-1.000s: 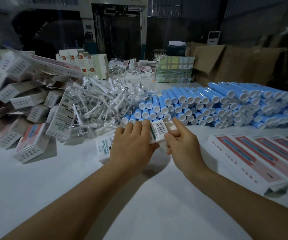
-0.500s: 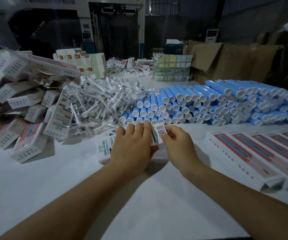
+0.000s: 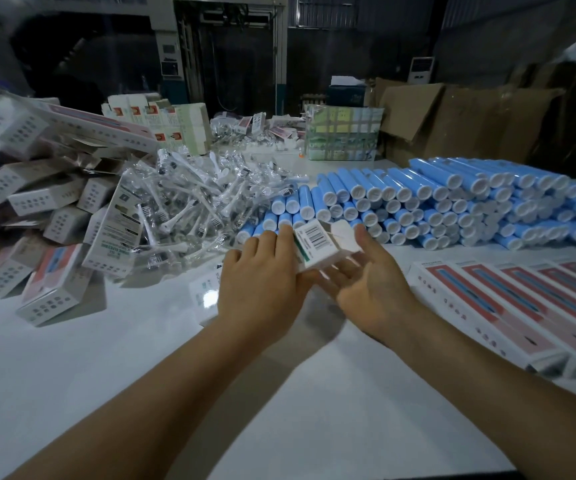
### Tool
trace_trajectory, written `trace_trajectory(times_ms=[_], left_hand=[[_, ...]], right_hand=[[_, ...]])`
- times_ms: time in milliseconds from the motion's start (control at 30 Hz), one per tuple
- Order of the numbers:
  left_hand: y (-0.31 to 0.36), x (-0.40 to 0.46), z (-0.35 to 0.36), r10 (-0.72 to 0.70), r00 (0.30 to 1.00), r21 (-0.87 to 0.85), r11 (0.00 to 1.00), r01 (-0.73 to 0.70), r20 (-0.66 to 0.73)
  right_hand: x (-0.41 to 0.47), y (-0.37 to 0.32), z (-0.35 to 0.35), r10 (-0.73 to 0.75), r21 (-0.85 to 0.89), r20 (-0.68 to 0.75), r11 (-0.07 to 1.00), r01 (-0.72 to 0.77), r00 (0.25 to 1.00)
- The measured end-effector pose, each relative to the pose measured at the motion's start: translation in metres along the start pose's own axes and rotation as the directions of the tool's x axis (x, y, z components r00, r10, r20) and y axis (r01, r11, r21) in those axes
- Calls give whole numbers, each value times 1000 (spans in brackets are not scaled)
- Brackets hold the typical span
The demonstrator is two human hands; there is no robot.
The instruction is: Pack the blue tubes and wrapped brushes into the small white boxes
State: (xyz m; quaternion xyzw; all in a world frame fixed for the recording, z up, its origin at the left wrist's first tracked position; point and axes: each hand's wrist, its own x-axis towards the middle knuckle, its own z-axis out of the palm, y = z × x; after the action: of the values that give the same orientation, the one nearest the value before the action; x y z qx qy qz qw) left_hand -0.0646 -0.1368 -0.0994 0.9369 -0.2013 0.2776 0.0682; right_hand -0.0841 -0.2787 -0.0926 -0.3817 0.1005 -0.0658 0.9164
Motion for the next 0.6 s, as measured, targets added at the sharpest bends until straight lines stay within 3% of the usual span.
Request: trace_trajectory(times_ms=[67, 133, 200, 233, 300, 367, 467, 533, 600], left_hand=[[6, -2, 0, 42, 999, -19, 999, -43, -10], [10, -3, 0, 78, 997, -17, 997, -78, -4], [13, -5, -2, 100, 995, -18, 995, -100, 1], [13, -5, -3, 113, 994, -17, 994, -112, 7], [14, -7, -5, 137, 991, 7, 991, -137, 15], [15, -8, -6, 143, 989, 18, 989, -144, 32], [15, -9, -9, 150, 986, 44, 987, -153, 66], [14, -10, -8, 158, 984, 57, 985, -163, 85], [10, -10, -7, 157, 983, 56, 985, -162, 92]], right_hand=[[-2, 2, 4, 28, 67, 142, 997, -37, 989], [-2, 6, 4, -76, 35, 193, 997, 71, 978], [-1, 10, 1, -216, -137, 176, 961, 241, 960], [-2, 12, -1, -297, -320, 156, 887, 332, 942], [-5, 14, -5, -452, -692, 215, 555, 461, 866], [-7, 15, -8, -507, -805, 341, 278, 524, 792], [-8, 14, -10, -495, -858, 413, 68, 508, 764], [-11, 15, -10, -427, -861, 393, 141, 489, 815], [-15, 13, -4, -333, -764, 291, 483, 428, 897]])
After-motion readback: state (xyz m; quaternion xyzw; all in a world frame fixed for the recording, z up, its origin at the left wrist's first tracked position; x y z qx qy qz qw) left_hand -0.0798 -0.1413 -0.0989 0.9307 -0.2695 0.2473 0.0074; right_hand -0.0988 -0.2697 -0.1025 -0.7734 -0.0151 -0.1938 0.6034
